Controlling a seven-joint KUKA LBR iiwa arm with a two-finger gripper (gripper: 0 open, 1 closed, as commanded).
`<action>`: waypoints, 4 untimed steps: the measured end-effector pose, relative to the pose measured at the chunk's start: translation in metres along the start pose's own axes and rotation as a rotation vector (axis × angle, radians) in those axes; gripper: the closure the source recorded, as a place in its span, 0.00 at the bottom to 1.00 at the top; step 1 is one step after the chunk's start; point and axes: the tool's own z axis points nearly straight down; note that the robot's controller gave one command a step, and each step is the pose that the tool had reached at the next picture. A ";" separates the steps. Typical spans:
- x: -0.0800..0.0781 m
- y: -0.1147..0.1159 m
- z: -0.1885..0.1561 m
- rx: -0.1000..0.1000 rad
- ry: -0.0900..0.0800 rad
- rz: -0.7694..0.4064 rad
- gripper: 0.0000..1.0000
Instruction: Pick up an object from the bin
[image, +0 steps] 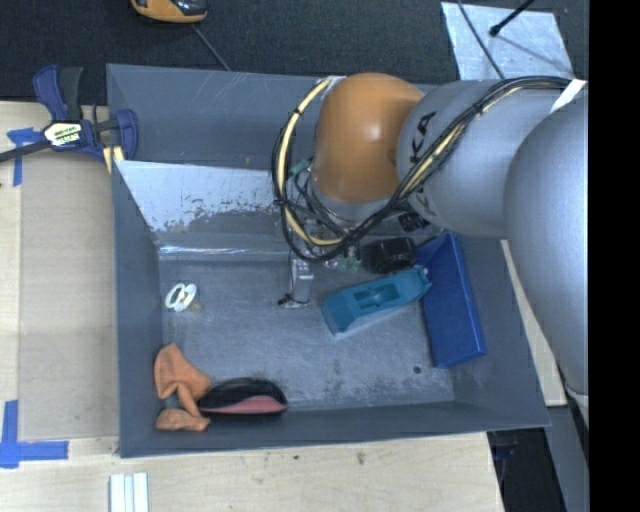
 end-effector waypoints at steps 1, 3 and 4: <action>-0.001 0.000 -0.005 -0.001 -0.007 0.001 0.00; 0.030 -0.063 -0.020 0.000 -0.007 -0.069 0.00; 0.047 -0.090 0.001 0.001 -0.009 -0.102 0.00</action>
Offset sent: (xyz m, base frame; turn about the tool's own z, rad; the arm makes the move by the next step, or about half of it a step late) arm -0.0521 -0.0494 0.0283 -0.1158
